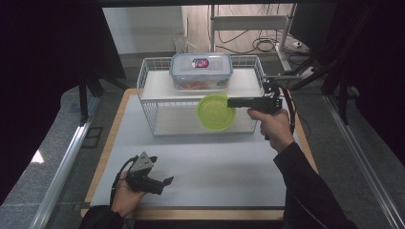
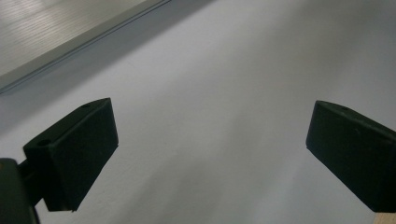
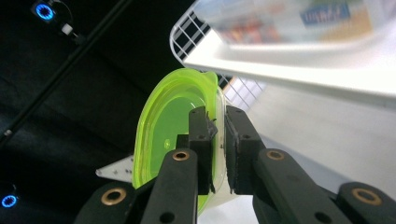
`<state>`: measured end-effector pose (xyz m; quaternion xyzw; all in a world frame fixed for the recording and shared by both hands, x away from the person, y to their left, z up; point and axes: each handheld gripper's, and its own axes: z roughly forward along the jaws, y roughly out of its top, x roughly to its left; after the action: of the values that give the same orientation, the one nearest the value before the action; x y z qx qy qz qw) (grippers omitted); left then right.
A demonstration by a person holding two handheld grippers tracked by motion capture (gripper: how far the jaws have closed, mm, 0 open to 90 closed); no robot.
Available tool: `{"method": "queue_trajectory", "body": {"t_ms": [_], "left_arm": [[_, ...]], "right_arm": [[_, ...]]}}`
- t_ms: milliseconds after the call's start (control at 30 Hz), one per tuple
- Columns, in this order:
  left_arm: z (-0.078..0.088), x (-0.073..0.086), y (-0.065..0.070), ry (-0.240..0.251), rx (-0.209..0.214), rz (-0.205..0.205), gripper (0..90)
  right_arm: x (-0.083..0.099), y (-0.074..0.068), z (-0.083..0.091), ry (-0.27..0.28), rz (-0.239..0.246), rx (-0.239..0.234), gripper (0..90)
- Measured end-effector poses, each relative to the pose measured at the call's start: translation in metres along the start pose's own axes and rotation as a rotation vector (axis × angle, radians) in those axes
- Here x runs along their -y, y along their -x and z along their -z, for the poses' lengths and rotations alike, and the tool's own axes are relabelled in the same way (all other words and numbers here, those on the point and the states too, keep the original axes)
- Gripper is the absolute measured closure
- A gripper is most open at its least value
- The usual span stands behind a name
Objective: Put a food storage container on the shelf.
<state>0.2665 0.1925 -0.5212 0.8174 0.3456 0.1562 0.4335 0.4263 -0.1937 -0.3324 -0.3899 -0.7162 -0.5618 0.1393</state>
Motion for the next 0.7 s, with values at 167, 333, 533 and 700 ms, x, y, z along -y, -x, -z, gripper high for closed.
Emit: {"method": "queue_trajectory", "body": {"t_ms": [167, 333, 533, 700], "left_arm": [[0.0, 0.0, 0.0, -0.006, 0.0, -0.004, 2.1], [0.001, 0.0, 0.0, 0.001, -0.002, 0.003, 2.1], [0.002, 0.0, -0.002, 0.008, -0.004, 0.009, 1.9], [0.002, 0.0, -0.001, 0.006, -0.003, 0.006, 1.8]], "right_arm": [[-0.018, -0.007, 0.003, 0.03, 0.001, -0.005, 82.6], [-0.038, -0.014, 0.003, 0.053, 0.003, -0.004, 82.6], [-0.058, -0.02, 0.001, 0.08, 0.002, 0.02, 82.6], [-0.075, -0.02, -0.001, 0.111, -0.008, 0.041, 82.7]]}}
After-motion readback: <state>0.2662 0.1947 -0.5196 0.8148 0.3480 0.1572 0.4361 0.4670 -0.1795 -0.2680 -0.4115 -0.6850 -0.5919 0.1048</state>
